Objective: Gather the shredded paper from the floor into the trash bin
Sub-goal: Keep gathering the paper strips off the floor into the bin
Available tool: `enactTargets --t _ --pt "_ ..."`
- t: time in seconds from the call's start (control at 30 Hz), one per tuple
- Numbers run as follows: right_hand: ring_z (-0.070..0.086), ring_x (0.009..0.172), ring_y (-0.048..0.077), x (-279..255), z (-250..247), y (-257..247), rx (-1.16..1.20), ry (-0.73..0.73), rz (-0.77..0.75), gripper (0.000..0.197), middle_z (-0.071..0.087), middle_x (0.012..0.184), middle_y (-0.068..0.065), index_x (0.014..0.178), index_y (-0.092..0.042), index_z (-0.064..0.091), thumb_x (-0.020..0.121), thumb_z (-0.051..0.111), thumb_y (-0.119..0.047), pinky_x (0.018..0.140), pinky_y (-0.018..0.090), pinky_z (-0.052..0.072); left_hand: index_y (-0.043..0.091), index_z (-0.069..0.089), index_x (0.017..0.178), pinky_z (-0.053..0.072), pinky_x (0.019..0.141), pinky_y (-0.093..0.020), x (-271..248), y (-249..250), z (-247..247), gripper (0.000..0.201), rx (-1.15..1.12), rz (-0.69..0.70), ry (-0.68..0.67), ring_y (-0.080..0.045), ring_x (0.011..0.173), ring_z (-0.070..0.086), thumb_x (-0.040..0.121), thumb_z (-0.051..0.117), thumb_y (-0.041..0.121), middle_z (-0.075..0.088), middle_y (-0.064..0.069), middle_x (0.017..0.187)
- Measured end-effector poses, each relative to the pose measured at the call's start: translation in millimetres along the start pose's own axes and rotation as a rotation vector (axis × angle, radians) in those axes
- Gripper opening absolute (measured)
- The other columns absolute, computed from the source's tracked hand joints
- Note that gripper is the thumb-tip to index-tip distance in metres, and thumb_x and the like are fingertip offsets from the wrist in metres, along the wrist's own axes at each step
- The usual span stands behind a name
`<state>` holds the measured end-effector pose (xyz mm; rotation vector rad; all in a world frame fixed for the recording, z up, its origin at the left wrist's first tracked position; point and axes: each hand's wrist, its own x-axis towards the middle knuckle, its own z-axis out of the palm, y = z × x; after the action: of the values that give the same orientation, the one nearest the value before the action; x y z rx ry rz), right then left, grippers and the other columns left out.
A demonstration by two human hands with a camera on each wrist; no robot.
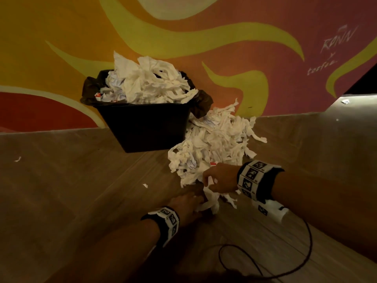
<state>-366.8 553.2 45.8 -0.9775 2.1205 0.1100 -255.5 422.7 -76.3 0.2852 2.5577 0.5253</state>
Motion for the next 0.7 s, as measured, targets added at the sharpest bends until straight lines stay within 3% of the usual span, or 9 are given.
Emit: enactTargets --t 0.07,0.2,0.27,0.33,0.4,0.5,0.57,0.7 --pt "0.056 0.092 0.018 4 10 5 -0.061 -0.045 -0.003 0.032 0.054 0.103 -0.001 0.122 -0.024 0.052 0.091 0.059 -0.024 0.076 0.029 0.048 0.022 0.050 0.134 0.040 0.104 -0.038 1 -1 0 0.041 -0.019 0.023 0.017 -0.024 0.126 0.045 0.095 0.051 0.035 0.046 -0.004 0.138" --pt "0.052 0.117 0.026 18 25 9 -0.186 -0.090 -0.004 0.053 0.051 0.131 0.008 0.133 -0.018 0.046 0.085 0.068 -0.020 0.096 0.037 0.047 0.013 0.063 0.108 0.044 0.086 -0.030 -3 -8 -4 0.027 -0.061 0.053 0.062 -0.021 0.105 0.056 0.094 0.054 0.034 0.060 -0.005 0.114" --pt "0.048 0.124 0.028 23 28 10 -0.174 -0.124 0.000 0.055 0.046 0.139 0.011 0.138 -0.015 0.042 0.088 0.064 -0.016 0.101 0.036 0.043 0.011 0.059 0.088 0.045 0.079 -0.028 -6 -12 -9 0.024 -0.098 0.054 0.077 -0.019 0.096 0.059 0.091 0.058 0.035 0.063 -0.004 0.102" --pt "0.047 0.125 0.028 26 30 9 -0.229 -0.132 -0.023 0.057 0.045 0.140 0.010 0.140 -0.016 0.041 0.088 0.064 -0.018 0.102 0.037 0.042 0.013 0.052 0.079 0.045 0.075 -0.027 -9 -17 -13 0.022 -0.150 0.057 0.084 -0.018 0.089 0.059 0.088 0.061 0.031 0.062 -0.002 0.093" --pt "0.049 0.124 0.028 28 33 7 -0.343 -0.135 -0.032 0.058 0.048 0.137 0.008 0.139 -0.020 0.042 0.087 0.066 -0.025 0.100 0.040 0.044 0.013 0.055 0.077 0.046 0.070 -0.025 -13 -24 -18 0.011 -0.249 0.039 0.086 -0.018 0.083 0.059 0.086 0.058 0.019 0.059 0.000 0.084" --pt "0.052 0.118 0.029 34 39 2 -0.490 -0.118 -0.036 0.045 0.051 0.132 0.009 0.137 -0.021 0.046 0.094 0.056 -0.027 0.087 0.038 0.047 0.017 0.054 0.094 0.041 0.071 -0.021 -22 -36 -25 0.010 -0.301 -0.081 0.125 -0.014 0.090 0.052 0.087 0.052 0.012 0.052 0.003 0.095" --pt "0.056 0.111 0.028 38 42 -1 -0.502 -0.094 -0.057 0.036 0.055 0.126 0.008 0.132 -0.020 0.052 0.097 0.049 -0.023 0.077 0.034 0.045 0.017 0.051 0.097 0.040 0.068 -0.020 -24 -48 -29 0.012 -0.298 -0.089 0.174 -0.015 0.092 0.050 0.088 0.049 0.010 0.049 0.005 0.096" --pt "0.055 0.106 0.024 41 42 -8 -0.357 0.017 -0.116 0.029 0.055 0.112 0.006 0.117 -0.012 0.060 0.100 0.040 -0.026 0.082 0.032 0.044 0.028 0.053 0.111 0.049 0.072 -0.031 -33 -70 -41 0.026 -0.473 -0.176 0.218 -0.017 0.091 0.058 0.095 0.042 0.010 0.058 0.002 0.102"
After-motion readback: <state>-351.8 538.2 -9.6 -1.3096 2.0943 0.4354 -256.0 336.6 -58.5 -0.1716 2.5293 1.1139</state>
